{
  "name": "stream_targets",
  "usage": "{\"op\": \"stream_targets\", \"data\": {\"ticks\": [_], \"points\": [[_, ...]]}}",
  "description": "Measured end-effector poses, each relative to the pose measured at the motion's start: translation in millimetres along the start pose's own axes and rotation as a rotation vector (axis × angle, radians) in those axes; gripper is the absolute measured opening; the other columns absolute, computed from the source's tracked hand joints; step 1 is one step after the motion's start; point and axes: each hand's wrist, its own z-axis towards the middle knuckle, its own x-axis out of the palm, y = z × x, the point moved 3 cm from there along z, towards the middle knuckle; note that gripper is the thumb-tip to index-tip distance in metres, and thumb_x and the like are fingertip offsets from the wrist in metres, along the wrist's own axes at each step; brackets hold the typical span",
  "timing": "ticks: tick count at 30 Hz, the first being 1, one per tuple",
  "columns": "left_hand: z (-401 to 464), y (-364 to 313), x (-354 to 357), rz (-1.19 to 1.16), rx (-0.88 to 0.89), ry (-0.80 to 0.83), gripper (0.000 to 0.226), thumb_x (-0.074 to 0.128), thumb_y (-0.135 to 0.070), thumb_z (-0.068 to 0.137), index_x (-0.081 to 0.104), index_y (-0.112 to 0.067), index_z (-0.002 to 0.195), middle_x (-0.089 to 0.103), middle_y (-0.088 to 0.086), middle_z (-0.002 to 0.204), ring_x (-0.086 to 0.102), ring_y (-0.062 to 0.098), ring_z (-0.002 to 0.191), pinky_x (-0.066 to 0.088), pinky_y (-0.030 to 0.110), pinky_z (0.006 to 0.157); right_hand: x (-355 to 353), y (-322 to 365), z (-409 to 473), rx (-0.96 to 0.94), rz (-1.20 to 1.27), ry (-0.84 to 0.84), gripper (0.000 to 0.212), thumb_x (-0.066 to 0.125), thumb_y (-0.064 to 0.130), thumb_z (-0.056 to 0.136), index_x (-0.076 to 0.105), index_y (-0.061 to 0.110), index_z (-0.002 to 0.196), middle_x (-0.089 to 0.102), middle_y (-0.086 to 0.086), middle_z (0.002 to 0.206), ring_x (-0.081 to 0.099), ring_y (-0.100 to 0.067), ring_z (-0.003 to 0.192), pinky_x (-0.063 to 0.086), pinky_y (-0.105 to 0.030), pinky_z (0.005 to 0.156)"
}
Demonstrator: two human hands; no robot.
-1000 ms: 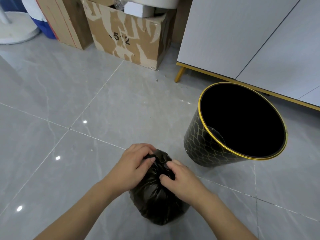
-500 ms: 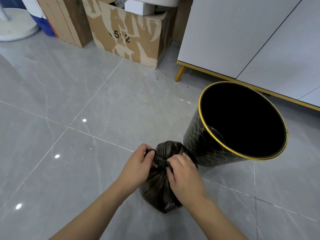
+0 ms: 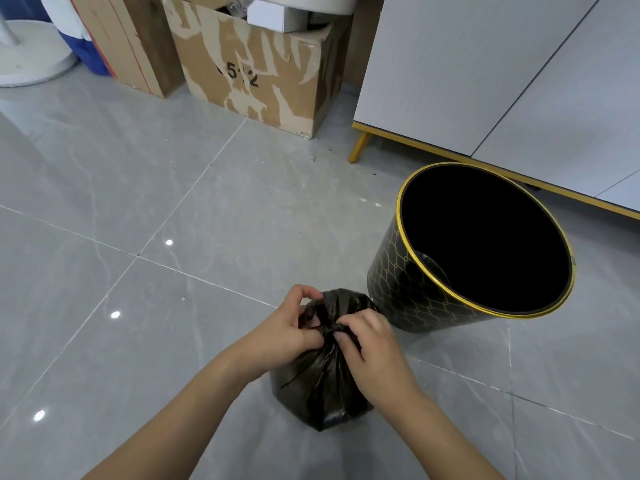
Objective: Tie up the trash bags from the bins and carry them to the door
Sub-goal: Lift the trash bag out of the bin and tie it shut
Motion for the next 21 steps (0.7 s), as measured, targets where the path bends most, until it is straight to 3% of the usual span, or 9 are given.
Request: {"op": "stream_targets", "data": {"ticks": [4,8,12,17,21], "points": [[-3.1,0.6,-2.1,0.574,0.249,-0.175,0.038,0.054,-0.020,0.073,0.048,-0.041,0.104,0.056,-0.012,0.083,0.047,0.007,0.089,0.028,0.026,0.093,2.5,-7.2,1.2,0.134,0.211,0.088,0.007,0.063,0.032,0.090,0.066,0.032,0.097,0.040,0.021,0.110,0.027,-0.001,0.114,0.023,-0.014,0.099],[0.1,4.2,2.1,0.912,0.401,-0.334,0.019,0.049,-0.026,0.082,0.060,-0.034,0.095,0.048,-0.016,0.090,0.040,0.013,0.094,0.021,0.028,0.087,3.5,-7.8,6.4,0.368,0.522,0.186,0.017,0.065,0.019,0.090,0.063,0.036,0.086,0.042,0.015,0.109,0.029,-0.006,0.118,0.026,-0.027,0.110],[1.1,6.3,4.7,0.829,0.427,-0.408,0.014,0.046,-0.025,0.077,0.056,-0.031,0.086,0.045,-0.020,0.098,0.036,0.009,0.092,0.018,0.025,0.084,6.3,-10.0,10.3,0.367,0.318,0.206,0.005,0.060,0.027,0.093,0.058,0.032,0.092,0.041,0.021,0.104,0.030,-0.012,0.117,0.026,-0.029,0.107],[0.0,8.0,3.7,0.666,0.417,-0.421,0.026,0.042,-0.016,0.077,0.048,-0.037,0.091,0.053,-0.020,0.082,0.041,-0.001,0.098,0.015,0.021,0.098,8.9,-6.5,11.6,0.310,0.207,0.159,0.011,0.058,0.032,0.093,0.061,0.030,0.104,0.038,0.028,0.104,0.026,-0.005,0.110,0.017,-0.020,0.090],[4.0,8.1,5.7,0.811,0.355,-0.444,0.035,0.036,-0.024,0.078,0.058,-0.038,0.101,0.053,-0.021,0.090,0.037,0.006,0.096,0.014,0.027,0.095,10.6,-3.9,10.4,0.309,0.219,0.137,0.007,0.056,0.032,0.093,0.057,0.036,0.099,0.037,0.029,0.104,0.022,-0.002,0.105,0.015,-0.018,0.087]]}}
